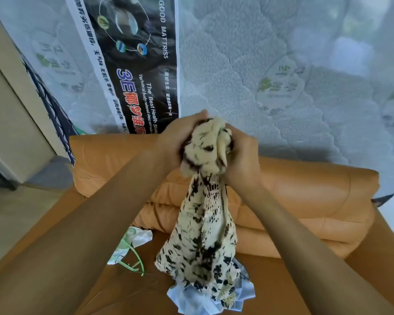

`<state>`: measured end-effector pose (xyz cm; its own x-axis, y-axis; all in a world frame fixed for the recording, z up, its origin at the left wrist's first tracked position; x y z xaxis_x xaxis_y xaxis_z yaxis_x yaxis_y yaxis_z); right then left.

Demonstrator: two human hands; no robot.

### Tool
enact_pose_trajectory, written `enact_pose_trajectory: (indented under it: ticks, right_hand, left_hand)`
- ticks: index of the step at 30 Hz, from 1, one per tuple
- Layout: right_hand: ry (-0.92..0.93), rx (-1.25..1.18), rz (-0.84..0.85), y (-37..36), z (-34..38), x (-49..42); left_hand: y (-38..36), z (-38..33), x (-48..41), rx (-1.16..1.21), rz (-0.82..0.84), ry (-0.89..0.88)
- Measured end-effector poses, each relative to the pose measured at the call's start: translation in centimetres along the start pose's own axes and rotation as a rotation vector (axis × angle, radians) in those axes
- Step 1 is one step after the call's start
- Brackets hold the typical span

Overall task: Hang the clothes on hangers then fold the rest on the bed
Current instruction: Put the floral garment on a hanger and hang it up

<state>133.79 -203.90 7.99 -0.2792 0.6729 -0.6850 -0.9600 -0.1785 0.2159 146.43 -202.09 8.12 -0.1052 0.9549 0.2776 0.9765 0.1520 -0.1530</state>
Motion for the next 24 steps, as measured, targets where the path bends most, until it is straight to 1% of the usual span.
enact_pose_trajectory:
  ticks: [1, 2, 3, 4, 6, 8, 10, 12, 14, 15, 18, 20, 22, 24]
  right_hand:
    - [-0.015, 0.034, -0.022, 0.0, 0.1, -0.9]
    - [-0.038, 0.062, -0.042, 0.1, -0.2, -1.3]
    - [-0.072, 0.096, -0.065, 0.2, -0.8, -1.6]
    - [-0.098, 0.117, -0.084, 0.2, -0.9, -2.0]
    - [-0.125, 0.144, -0.075, 0.0, -0.5, -3.0]
    - [-0.142, 0.124, -0.049, -0.7, 0.3, -3.8]
    - [-0.127, 0.087, -0.016, -1.0, 1.4, -4.7]
    - [-0.099, 0.103, -0.007, -0.3, 2.4, -5.8]
    - [-0.072, 0.17, -0.025, 1.7, 2.8, -7.2]
    - [-0.08, 0.212, -0.063, 3.4, 2.5, -7.8]
    - [-0.146, 0.38, -0.211, 9.5, 0.8, -9.9]
    - [-0.216, 0.489, -0.274, 13.4, -0.4, -11.0]
    - [-0.33, 0.61, -0.24, 16.3, -1.5, -11.5]
    - [-0.446, 0.727, -0.148, 18.1, -2.5, -11.2]
  left_hand:
    - [0.5, 0.8, -0.2, 0.113, -0.008, -0.044]
    - [1.4, 2.1, -0.2, 0.129, -0.052, -0.114]
    - [1.9, 3.4, 0.2, 0.057, -0.088, -0.189]
    - [2.1, 5.4, 1.0, -0.065, -0.122, -0.216]
    - [1.1, 10.8, 2.2, -0.369, -0.141, -0.193]
    - [-0.4, 16.0, 3.4, -0.578, -0.188, -0.246]
    - [-1.1, 20.0, 3.4, -0.655, -0.292, -0.284]
    - [0.0, 22.1, 3.4, -0.744, -0.446, -0.249]
    - [1.8, 22.9, 3.5, -0.812, -0.5, -0.187]
    - [2.9, 23.0, 3.6, -0.845, -0.501, -0.179]
    - [6.7, 22.5, 3.7, -0.977, -0.5, -0.138]
    - [9.1, 20.4, 3.8, -1.052, -0.54, -0.121]
    - [10.9, 16.7, 3.8, -1.12, -0.573, -0.123]
    - [12.1, 12.6, 3.7, -1.105, -0.521, -0.137]
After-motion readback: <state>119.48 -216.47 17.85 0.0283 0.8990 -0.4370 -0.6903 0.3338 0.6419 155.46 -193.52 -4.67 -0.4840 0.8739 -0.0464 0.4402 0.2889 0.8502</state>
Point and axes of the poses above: each hand's wrist, its own x-axis away from the middle knuckle, its own y-axis out of the back of the hand, z = x × y, the point moved 6 cm from there along -x, towards the middle knuckle, and after that the axes turned 10 degrees about -x, right-handed, at the moved point
